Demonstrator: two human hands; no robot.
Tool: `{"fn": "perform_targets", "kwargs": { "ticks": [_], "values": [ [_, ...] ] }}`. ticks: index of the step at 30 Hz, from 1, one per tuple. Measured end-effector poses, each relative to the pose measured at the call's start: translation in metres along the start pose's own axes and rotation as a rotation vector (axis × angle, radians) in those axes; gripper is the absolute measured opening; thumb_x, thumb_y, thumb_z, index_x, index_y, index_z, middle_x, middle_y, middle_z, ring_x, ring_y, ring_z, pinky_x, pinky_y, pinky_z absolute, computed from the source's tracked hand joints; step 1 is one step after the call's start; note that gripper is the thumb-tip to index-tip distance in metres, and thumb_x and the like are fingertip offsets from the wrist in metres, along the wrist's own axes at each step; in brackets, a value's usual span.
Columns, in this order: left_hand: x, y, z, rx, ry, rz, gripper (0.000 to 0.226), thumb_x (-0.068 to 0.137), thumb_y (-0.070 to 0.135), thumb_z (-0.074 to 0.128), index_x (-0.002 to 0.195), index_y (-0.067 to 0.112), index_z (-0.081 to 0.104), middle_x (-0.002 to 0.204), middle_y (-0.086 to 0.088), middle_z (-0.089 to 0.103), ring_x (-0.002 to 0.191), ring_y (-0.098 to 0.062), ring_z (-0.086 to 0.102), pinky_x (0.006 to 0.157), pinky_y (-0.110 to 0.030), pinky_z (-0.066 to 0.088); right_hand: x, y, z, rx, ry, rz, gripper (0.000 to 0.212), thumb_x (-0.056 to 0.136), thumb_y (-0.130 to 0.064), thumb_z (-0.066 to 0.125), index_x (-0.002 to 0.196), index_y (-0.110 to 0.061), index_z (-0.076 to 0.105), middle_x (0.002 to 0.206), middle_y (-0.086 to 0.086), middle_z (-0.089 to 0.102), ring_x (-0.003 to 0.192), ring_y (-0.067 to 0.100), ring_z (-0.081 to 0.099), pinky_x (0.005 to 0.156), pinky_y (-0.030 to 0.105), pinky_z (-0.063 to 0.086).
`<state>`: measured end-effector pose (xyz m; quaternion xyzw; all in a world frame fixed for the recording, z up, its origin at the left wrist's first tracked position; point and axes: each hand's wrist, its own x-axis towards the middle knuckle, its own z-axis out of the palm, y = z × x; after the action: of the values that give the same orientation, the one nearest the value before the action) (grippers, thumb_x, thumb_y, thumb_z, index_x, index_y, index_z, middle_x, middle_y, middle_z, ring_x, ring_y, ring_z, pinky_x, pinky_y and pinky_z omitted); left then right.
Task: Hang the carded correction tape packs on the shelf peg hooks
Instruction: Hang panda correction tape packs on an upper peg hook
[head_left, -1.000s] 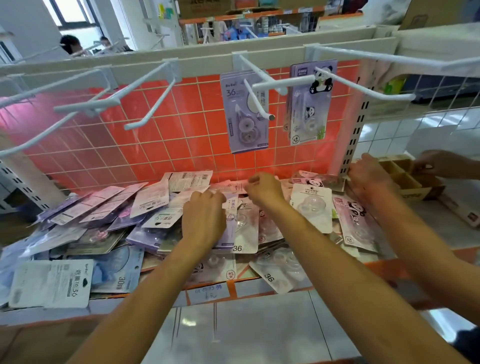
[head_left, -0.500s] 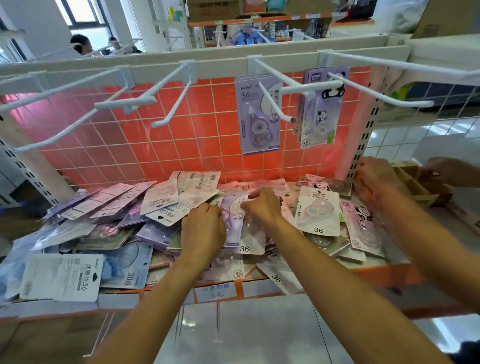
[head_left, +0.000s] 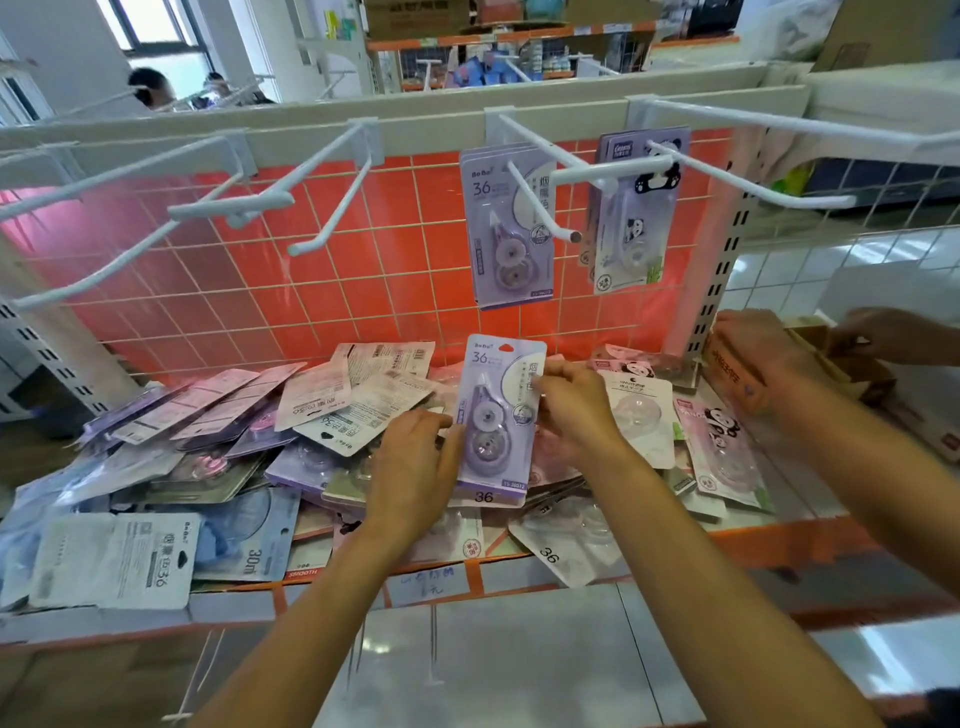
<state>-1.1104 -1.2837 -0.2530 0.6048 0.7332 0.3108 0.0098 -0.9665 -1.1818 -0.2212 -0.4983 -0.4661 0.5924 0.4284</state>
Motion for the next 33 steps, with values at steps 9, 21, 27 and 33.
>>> {"fn": "perform_targets", "kwargs": {
  "ticks": [9,21,27,33],
  "values": [
    [-0.005,0.022,-0.011,-0.584,-0.201,-0.106,0.057,0.079,0.051,0.064,0.126,0.021,0.049,0.102,0.004,0.072,0.087,-0.006,0.07,0.08,-0.031,0.058,-0.018,-0.035,-0.018,0.16,-0.015,-0.141,0.023,0.093,0.0,0.051,0.085,-0.018,0.064,0.085,0.001,0.069,0.071,0.012,0.064,0.061,0.026,0.05],
    [-0.004,0.041,-0.015,-0.608,-0.09,0.053,0.017,0.08,0.027,0.065,0.097,0.028,0.064,0.09,0.007,0.072,0.084,-0.013,0.07,0.079,-0.042,0.058,-0.063,-0.082,-0.029,0.264,-0.117,-0.452,0.013,0.09,-0.013,0.062,0.078,-0.015,0.067,0.078,0.006,0.066,0.075,0.025,0.06,0.073,0.045,0.052],
    [-0.006,0.055,-0.028,-0.683,-0.002,0.19,0.018,0.083,0.024,0.063,0.099,0.033,0.061,0.09,0.006,0.071,0.082,-0.016,0.069,0.077,-0.035,0.058,-0.085,-0.098,-0.033,0.3,-0.18,-0.554,0.012,0.087,-0.014,0.065,0.077,-0.018,0.067,0.071,-0.003,0.068,0.07,0.017,0.064,0.066,0.034,0.055],
    [-0.008,0.065,-0.036,-0.658,0.068,0.239,0.03,0.084,0.011,0.061,0.1,0.036,0.059,0.091,0.011,0.069,0.08,-0.009,0.069,0.076,-0.021,0.055,-0.095,-0.106,-0.036,0.35,-0.22,-0.637,0.012,0.08,-0.017,0.066,0.07,-0.024,0.069,0.072,-0.002,0.069,0.073,0.022,0.062,0.071,0.043,0.055]
  ]
}}
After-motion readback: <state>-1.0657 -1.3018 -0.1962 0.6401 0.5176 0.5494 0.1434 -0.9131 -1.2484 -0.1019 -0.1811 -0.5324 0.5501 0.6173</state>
